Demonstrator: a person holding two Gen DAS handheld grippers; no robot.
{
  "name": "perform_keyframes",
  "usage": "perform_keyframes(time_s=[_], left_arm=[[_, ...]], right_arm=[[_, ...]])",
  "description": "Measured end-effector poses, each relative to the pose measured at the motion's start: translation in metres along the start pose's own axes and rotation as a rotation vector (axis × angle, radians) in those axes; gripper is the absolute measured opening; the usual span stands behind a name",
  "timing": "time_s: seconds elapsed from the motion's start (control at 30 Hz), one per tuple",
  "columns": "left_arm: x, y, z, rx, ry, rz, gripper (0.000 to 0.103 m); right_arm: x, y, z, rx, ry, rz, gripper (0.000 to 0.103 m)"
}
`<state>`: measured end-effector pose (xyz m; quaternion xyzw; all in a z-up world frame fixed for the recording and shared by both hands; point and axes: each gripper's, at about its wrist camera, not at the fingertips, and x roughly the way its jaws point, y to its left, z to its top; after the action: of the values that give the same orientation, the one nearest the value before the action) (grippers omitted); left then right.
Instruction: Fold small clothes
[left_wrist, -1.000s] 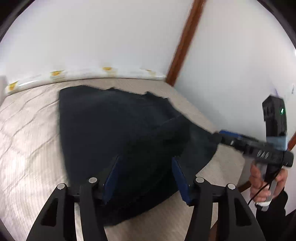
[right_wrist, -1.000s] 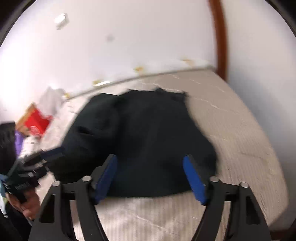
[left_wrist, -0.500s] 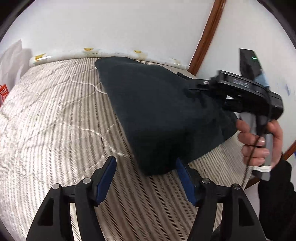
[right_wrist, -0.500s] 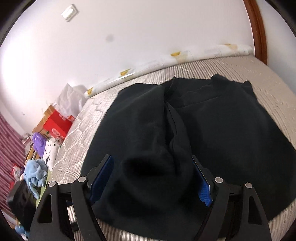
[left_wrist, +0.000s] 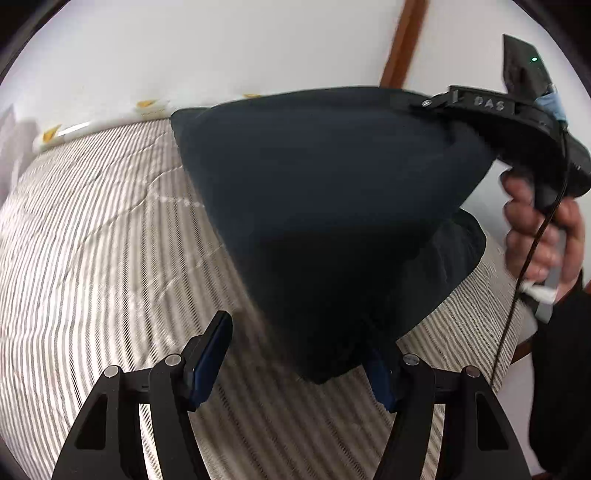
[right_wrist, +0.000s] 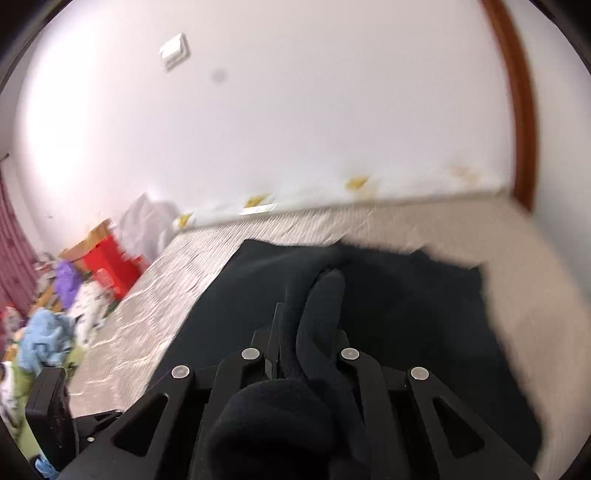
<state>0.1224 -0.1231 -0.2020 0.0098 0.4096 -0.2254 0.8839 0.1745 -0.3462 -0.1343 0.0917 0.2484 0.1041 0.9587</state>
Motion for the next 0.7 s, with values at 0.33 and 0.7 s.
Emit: perform_keyframes(time_s=[0.33,0.7], left_arm=[[0.021,-0.046,0.011,0.081,0.016,0.013,0.065],[0.019,-0.046,0.014,0.015,-0.024,-0.029,0.033]], right_arm=[[-0.026,-0.121,-0.033,0.148,0.092,-0.175,0.014],[-0.027,-0.147,-0.079,0.318,0.166,-0.233,0.07]])
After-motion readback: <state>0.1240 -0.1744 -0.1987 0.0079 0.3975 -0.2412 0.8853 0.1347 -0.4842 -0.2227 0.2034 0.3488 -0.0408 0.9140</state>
